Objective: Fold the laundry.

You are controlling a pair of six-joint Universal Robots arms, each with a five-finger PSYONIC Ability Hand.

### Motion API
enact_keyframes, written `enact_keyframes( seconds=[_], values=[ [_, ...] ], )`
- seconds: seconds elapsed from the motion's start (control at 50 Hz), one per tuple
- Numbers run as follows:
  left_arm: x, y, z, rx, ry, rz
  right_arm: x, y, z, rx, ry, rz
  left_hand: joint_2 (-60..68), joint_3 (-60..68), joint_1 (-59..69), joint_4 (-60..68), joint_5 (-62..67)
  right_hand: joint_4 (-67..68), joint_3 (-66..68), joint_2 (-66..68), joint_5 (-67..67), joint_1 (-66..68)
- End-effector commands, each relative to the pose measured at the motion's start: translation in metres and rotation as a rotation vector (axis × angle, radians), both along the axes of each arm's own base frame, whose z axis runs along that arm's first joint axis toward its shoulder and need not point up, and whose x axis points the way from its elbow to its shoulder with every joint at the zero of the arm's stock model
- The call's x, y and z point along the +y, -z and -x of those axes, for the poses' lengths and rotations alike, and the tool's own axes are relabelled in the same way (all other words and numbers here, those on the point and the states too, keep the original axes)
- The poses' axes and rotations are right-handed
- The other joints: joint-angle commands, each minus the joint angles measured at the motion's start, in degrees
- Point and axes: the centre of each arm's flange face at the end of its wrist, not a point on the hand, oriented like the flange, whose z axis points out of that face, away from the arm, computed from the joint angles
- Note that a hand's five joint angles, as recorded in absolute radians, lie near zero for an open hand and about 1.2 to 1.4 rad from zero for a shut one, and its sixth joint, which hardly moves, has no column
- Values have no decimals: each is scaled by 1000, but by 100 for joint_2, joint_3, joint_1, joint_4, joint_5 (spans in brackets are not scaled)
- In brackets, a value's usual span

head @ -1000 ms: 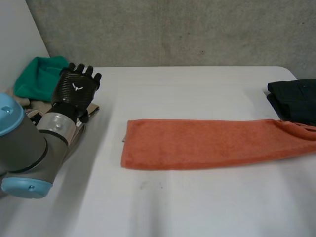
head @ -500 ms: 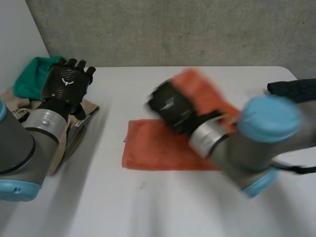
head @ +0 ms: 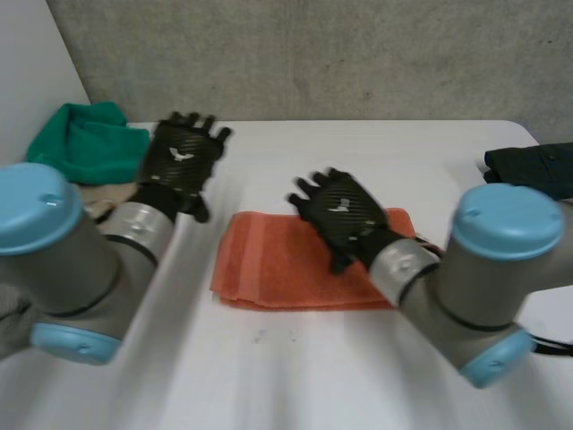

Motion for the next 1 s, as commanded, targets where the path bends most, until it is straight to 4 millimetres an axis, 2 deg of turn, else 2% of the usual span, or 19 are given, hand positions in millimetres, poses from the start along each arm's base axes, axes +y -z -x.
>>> enact_keyframes(
  seconds=[0.02, 0.06, 0.14, 0.16, 0.2, 0.3, 0.38, 0.4, 0.44, 0.54, 0.6, 0.64, 0.66, 0.68, 0.7, 0.82, 0.84, 0.92, 1.0],
  values=[
    [20, 36, 57, 10, 153, -87, -24, 40, 79, 103, 273, -341, -141, -205, -139, -149, -260, -332, -215, -267, -370, -207],
    [22, 42, 62, 1, 164, -100, -31, 50, 91, 151, 313, -331, -141, -205, -139, -149, -260, -259, -142, -194, -297, -134],
    [27, 47, 66, -9, 178, -112, -46, 67, 109, 289, 387, -270, -137, -201, -135, -145, -256, 1805, 1922, 1870, 1767, 1930],
    [27, 48, 65, -12, 178, -116, -50, 70, 112, 334, 401, -239, -137, -201, -135, -144, -255, 4127, 4244, 4192, 4089, 4252],
    [28, 49, 63, -16, 173, -124, -54, 69, 113, 360, 413, -206, -137, -201, -135, -144, -255, 6656, 6772, 6721, 6618, 6781],
    [23, 35, 49, -9, 135, -122, -76, 48, 103, 317, 455, -21, -137, -201, -135, -144, -255, 6668, 6785, 6733, 6630, 6793],
    [14, 21, 28, 8, 77, -114, -63, 18, 62, 245, 350, 134, -137, -201, -135, -144, -255, 6668, 6785, 6733, 6630, 6793],
    [13, 15, 21, 16, 59, -102, -45, 10, 37, 221, 266, 177, -141, -205, -139, -149, -260, 6668, 6785, 6733, 6630, 6793],
    [12, 11, 15, 20, 42, -97, -28, 9, 17, 208, 189, 202, -141, -205, -139, -149, -260, 6668, 6785, 6733, 6630, 6793],
    [3, 7, -11, 22, -34, -95, 37, 37, -41, 224, -148, 232, -137, -201, -135, -145, -256, 6668, 6785, 6733, 6630, 6793],
    [0, 8, -18, 23, -65, -99, 63, 57, -56, 238, -294, 220, -137, -201, -135, -144, -255, 6668, 6785, 6733, 6630, 6793],
    [-2, 9, -23, 28, -96, -104, 68, 64, -59, 240, -322, 207, -137, -201, -135, -144, -255, 6668, 6785, 6733, 6630, 6793],
    [-3, 9, -24, 31, -105, -107, 67, 66, -60, 240, -324, 204, -137, -201, -135, -144, -255, 5275, 5392, 5340, 5237, 5400],
    [-3, 9, -24, 35, -111, -108, 63, 65, -61, 233, -295, 195, -137, -201, -135, -144, -255, 1081, 1198, 1146, 1043, 1206],
    [-3, 10, -25, 42, -119, -115, 61, 63, -61, 227, -271, 188, -141, -205, -139, -149, -260, -332, -215, -267, -370, -207],
    [-3, 7, -18, 65, -99, -112, 26, 33, -42, 54, 6, 10, -137, -201, -135, -144, -255, -332, -215, -267, -370, -207],
    [-2, 3, -14, 71, -87, -101, 12, 13, -30, -44, 53, -45, -137, -201, -135, -144, -255, -332, -215, -267, -370, -207],
    [5, 1, 3, 83, -38, -94, -10, -26, 5, -227, 132, -173, -141, -205, -139, -149, -260, -332, -215, -267, -370, -207],
    [16, 2, 19, 84, 13, -96, -39, -29, 48, -246, 254, -263, -141, -205, -139, -149, -260, -332, -215, -267, -370, -207]
  ],
)
